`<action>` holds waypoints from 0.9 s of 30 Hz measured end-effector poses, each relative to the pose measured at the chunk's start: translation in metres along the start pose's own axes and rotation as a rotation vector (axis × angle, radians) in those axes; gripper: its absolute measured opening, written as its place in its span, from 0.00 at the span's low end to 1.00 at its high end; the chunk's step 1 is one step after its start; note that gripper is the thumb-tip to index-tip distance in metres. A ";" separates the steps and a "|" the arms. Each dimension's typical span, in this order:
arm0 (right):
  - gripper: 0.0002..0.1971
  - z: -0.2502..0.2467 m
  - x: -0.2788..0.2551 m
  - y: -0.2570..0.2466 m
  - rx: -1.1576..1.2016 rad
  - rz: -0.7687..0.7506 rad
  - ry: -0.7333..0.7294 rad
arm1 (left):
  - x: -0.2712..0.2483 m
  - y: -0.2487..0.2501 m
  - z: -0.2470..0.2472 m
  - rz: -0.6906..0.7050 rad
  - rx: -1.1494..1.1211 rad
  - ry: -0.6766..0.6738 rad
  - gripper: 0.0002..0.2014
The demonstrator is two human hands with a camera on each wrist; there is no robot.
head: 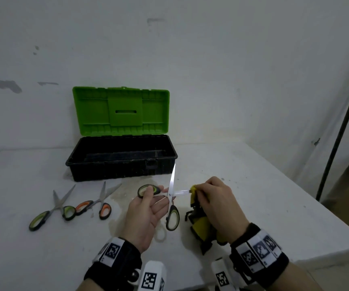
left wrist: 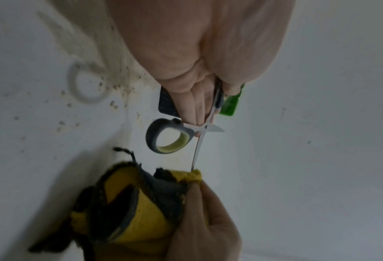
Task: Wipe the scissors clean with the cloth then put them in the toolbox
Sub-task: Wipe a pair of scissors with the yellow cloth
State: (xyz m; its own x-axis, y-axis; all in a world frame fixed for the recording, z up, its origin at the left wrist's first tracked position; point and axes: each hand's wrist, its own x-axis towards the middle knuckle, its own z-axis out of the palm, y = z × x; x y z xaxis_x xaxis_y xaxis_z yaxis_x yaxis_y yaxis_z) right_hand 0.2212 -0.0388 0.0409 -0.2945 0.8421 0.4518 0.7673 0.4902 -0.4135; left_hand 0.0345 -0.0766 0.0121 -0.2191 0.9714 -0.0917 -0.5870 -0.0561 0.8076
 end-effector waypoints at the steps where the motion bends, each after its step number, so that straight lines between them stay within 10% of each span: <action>1: 0.09 -0.002 0.003 0.011 -0.026 0.043 -0.003 | 0.001 0.001 -0.002 0.007 -0.013 0.010 0.19; 19: 0.15 0.021 0.053 0.038 -0.183 0.170 -0.231 | 0.031 0.000 0.001 0.057 -0.072 0.142 0.18; 27: 0.13 0.009 0.017 -0.028 0.455 0.228 -0.339 | 0.027 -0.001 0.025 0.020 -0.209 0.073 0.20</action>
State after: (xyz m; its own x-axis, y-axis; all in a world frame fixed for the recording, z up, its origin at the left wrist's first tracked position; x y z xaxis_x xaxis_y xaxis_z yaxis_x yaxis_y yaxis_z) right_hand 0.1901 -0.0365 0.0532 -0.3739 0.9251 0.0670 0.5334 0.2736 -0.8004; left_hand 0.0489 -0.0446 0.0231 -0.2838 0.9507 -0.1254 -0.7294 -0.1291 0.6718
